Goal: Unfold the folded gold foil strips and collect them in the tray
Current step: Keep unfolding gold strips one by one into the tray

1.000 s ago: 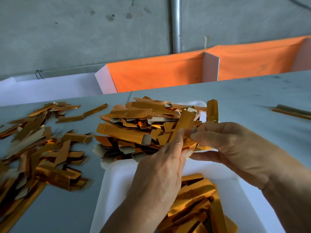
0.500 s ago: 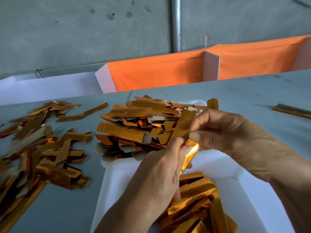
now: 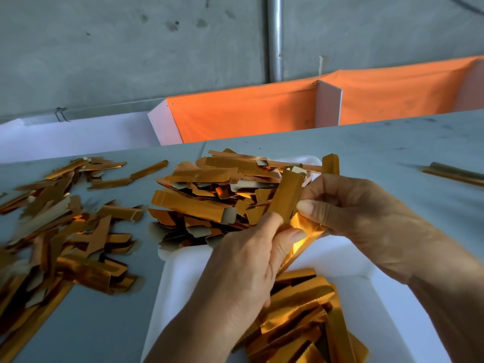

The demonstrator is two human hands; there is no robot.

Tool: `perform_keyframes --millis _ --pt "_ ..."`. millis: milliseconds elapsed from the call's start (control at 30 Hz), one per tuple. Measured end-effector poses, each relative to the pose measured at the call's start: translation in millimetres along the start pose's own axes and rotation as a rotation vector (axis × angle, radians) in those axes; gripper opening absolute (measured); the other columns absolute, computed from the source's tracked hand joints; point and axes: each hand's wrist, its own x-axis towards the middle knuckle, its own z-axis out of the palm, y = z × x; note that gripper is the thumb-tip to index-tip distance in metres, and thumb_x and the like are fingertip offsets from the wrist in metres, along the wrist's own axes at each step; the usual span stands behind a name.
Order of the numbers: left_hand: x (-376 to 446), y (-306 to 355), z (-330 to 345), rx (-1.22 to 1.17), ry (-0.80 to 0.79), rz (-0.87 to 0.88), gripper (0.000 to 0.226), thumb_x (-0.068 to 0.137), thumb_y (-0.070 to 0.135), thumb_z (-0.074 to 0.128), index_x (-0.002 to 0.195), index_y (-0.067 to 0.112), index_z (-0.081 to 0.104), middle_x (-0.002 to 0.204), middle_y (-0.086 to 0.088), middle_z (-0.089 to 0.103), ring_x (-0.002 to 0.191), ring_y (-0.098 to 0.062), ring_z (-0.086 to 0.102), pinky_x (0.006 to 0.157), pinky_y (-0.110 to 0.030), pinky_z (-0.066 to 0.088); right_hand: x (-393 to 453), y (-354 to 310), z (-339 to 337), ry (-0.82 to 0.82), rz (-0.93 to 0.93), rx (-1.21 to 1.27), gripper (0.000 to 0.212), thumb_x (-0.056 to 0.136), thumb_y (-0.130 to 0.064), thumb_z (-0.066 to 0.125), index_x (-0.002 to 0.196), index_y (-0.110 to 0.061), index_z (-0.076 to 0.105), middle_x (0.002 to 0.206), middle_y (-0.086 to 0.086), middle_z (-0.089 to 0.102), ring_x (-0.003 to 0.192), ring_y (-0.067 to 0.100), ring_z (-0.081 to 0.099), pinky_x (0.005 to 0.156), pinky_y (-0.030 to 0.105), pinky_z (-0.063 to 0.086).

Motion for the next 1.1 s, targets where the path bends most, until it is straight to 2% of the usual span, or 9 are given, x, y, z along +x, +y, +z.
perform_keyframes --millis 133,200,300,367,467,633,733,933,1100 --pt "2 -5 1 0.056 0.036 0.034 0.044 0.082 0.059 0.021 0.087 0.029 0.053 0.053 0.019 0.043 0.057 0.009 0.056 0.05 -0.005 0.04 2 2 -1 0.074 0.017 -0.029 0.015 0.071 -0.033 0.065 0.069 -0.018 0.067 0.069 0.003 0.067 0.072 0.02 0.063 0.077 0.037 0.053" --pt "2 -7 1 0.037 0.031 0.006 0.043 0.083 0.056 0.025 0.089 0.028 0.056 0.051 0.018 0.046 0.051 0.006 0.057 0.046 -0.006 0.04 3 3 1 0.084 0.037 -0.071 0.01 0.08 -0.024 0.067 0.072 -0.018 0.067 0.072 0.003 0.067 0.075 0.022 0.064 0.08 0.039 0.055" --pt "1 -6 2 -0.02 0.047 -0.029 0.039 0.082 0.059 0.025 0.088 0.032 0.052 0.053 0.018 0.052 0.051 0.002 0.06 0.047 -0.007 0.042 4 2 4 0.114 0.038 -0.085 0.01 0.084 -0.022 0.065 0.074 -0.018 0.066 0.068 -0.002 0.066 0.071 0.016 0.063 0.073 0.032 0.052" --pt "2 -4 3 0.004 0.053 -0.032 0.045 0.075 0.07 0.023 0.098 0.039 0.046 0.068 0.025 0.054 0.067 0.008 0.059 0.055 -0.005 0.042 5 3 6 0.157 0.036 -0.081 0.011 0.084 -0.022 0.066 0.073 -0.019 0.065 0.064 -0.005 0.064 0.066 0.011 0.06 0.068 0.026 0.048" --pt "1 -1 10 0.122 0.071 0.008 0.062 0.067 0.078 0.025 0.121 0.049 0.03 0.084 0.044 0.035 0.082 0.024 0.039 0.067 0.0 0.037 6 6 9 0.21 0.036 -0.135 0.012 0.083 -0.024 0.068 0.072 -0.02 0.065 0.061 -0.008 0.064 0.06 0.003 0.058 0.061 0.019 0.045" --pt "1 -1 6 0.025 0.123 0.004 0.06 0.077 0.066 0.032 0.13 0.04 0.045 0.087 0.04 0.042 0.101 0.015 0.044 0.08 0.0 0.036 2 8 -4 0.062 0.086 0.193 0.024 0.074 -0.038 0.063 0.079 -0.015 0.072 0.076 0.0 0.068 0.072 0.009 0.063 0.063 0.019 0.052" --pt "1 -2 4 -0.023 0.122 0.011 0.061 0.08 0.063 0.031 0.134 0.037 0.045 0.099 0.039 0.043 0.106 0.009 0.048 0.085 -0.005 0.041 0 9 -14 -0.018 0.134 0.3 0.022 0.073 -0.035 0.063 0.081 -0.018 0.074 0.078 0.004 0.068 0.067 0.009 0.06 0.055 0.017 0.049" --pt "-2 -4 0 -0.21 0.077 0.006 0.041 0.087 0.056 0.046 0.127 0.05 0.043 0.112 0.027 0.059 0.11 0.009 0.052 0.085 -0.007 0.044 1 9 -17 -0.085 0.201 0.428 0.018 0.07 -0.024 0.069 0.083 -0.013 0.074 0.071 0.008 0.061 0.056 0.012 0.058 0.048 0.019 0.048" --pt "-2 -3 -4 -0.249 0.052 0.039 0.035 0.086 0.054 0.048 0.121 0.05 0.049 0.116 0.029 0.053 0.112 0.007 0.051 0.081 -0.004 0.042 1 9 -17 -0.147 0.226 0.475 0.015 0.07 -0.027 0.07 0.078 -0.014 0.072 0.068 0.006 0.058 0.054 0.011 0.056 0.048 0.02 0.049"
